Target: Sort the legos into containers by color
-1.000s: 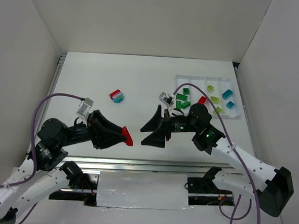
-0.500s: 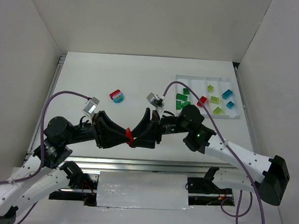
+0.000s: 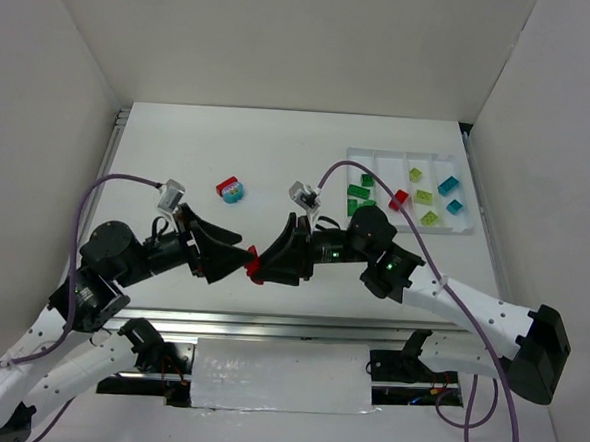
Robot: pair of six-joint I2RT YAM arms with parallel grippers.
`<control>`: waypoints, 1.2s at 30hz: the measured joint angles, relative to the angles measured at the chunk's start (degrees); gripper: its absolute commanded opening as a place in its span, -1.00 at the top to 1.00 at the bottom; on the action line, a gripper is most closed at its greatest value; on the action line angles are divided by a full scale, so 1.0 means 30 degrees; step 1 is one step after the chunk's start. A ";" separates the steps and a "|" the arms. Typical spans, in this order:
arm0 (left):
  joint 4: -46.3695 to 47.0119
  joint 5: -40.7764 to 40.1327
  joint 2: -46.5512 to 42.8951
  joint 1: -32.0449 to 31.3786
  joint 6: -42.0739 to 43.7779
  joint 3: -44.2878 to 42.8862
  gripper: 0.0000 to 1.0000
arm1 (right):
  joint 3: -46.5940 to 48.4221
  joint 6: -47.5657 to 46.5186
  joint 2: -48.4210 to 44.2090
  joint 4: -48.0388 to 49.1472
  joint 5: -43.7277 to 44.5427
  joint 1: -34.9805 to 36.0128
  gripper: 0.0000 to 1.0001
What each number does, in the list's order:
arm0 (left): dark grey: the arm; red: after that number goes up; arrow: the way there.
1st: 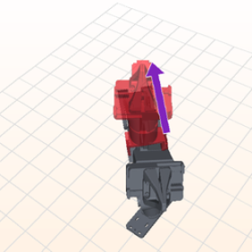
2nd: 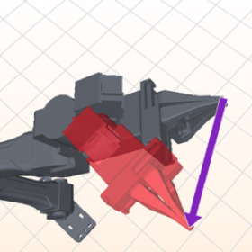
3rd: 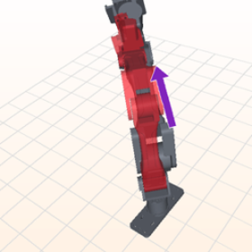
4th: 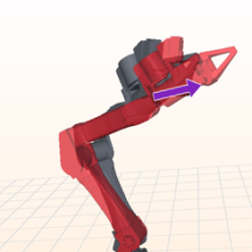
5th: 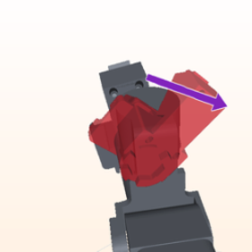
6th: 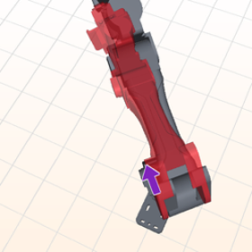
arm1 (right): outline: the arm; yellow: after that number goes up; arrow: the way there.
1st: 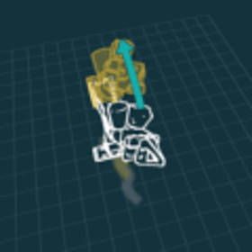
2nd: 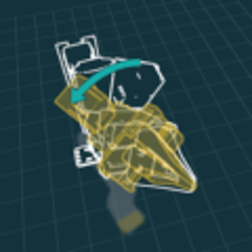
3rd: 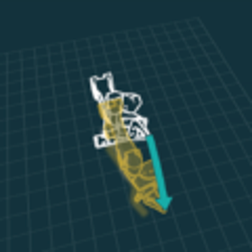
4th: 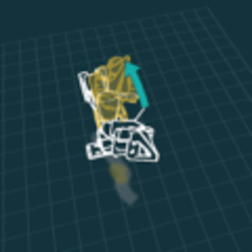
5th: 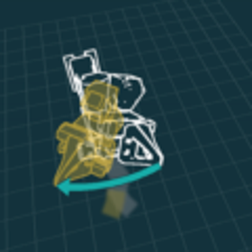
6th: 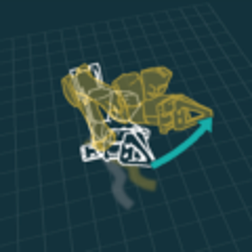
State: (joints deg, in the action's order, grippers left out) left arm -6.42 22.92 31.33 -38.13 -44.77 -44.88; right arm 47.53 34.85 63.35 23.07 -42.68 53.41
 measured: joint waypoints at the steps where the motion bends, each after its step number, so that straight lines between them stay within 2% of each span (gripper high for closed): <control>1: -0.1100 -0.1268 0.0153 0.0000 0.0197 -0.0590 -0.99 | 0.0000 -0.0248 -0.0015 -0.0503 0.0423 -0.0146 1.00; 4: -0.4743 -0.6054 0.0772 -0.0007 0.0466 -0.2645 -0.99 | 0.0051 -0.0772 -0.0022 -0.3330 0.2594 -0.1574 1.00; 7: -0.8233 -1.0848 0.1013 0.0022 0.0787 -0.4255 -0.99 | 0.0852 -0.0583 0.1260 -0.7322 0.5588 -0.5428 1.00; 11: -1.1183 -1.4622 0.0007 0.0022 0.1931 -0.4350 -0.99 | 0.2863 -0.0248 0.4692 -1.1533 1.0724 -1.0907 1.00; 13: -1.1752 -1.5358 -0.0692 0.0022 0.2397 -0.3876 -0.99 | 0.4328 -0.0131 0.6725 -1.3253 1.2976 -1.2874 1.00; 16: -1.2123 -1.5817 -0.1785 0.0022 0.2943 -0.2703 -0.99 | 0.8655 -0.0044 1.0593 -1.5941 1.5693 -1.4739 1.00; 18: -1.2284 -1.5722 -0.2229 0.0022 0.3366 -0.2193 -0.99 | 1.2706 -0.0066 1.3639 -1.7136 1.7027 -1.5416 1.00; 22: -1.2254 -1.5533 -0.2674 0.0022 0.3818 -0.1858 -0.99 | 1.8899 -0.0087 1.8353 -1.9161 1.8608 -1.5912 0.92; 25: -1.2029 -1.5322 -0.2645 0.0015 0.3985 -0.1843 -0.99 | 2.1099 -0.0073 2.0458 -2.0283 1.9314 -1.6087 0.85; 27: -1.1956 -1.5183 -0.2608 0.0007 0.4036 -0.1821 -0.99 | 2.1332 -0.0058 2.1172 -2.0881 1.9475 -1.6181 0.73; 30: -1.1839 -1.4994 -0.2419 0.0000 0.4320 -0.1792 -0.99 | 2.1281 -0.0058 2.1507 -2.1587 1.9467 -1.6269 0.33; 31: -1.1839 -1.4906 -0.2310 0.0000 0.4379 -0.1792 -0.99 | 2.1201 -0.0058 2.1507 -2.1638 1.9453 -1.6283 -0.04; 32: -1.1839 -1.4877 -0.2200 0.0000 0.4393 -0.1792 -0.99 | 2.1187 -0.0044 2.1500 -2.1668 1.9453 -1.6305 -0.24; 34: -1.1846 -1.4826 -0.1996 0.0000 0.4401 -0.1785 -0.99 | 2.1092 0.0000 2.1464 -2.1566 1.9460 -1.6320 -0.46; 36: -1.1839 -1.4855 -0.1880 -0.0007 0.4371 -0.1785 -0.99 | 2.0648 -0.0058 2.1274 -2.1529 1.9460 -1.6320 -0.52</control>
State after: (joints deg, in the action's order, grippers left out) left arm -41.93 -21.65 25.69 -38.15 -31.66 -50.24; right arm 109.47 34.68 127.17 -41.52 15.70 4.45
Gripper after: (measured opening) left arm 0.994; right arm 0.723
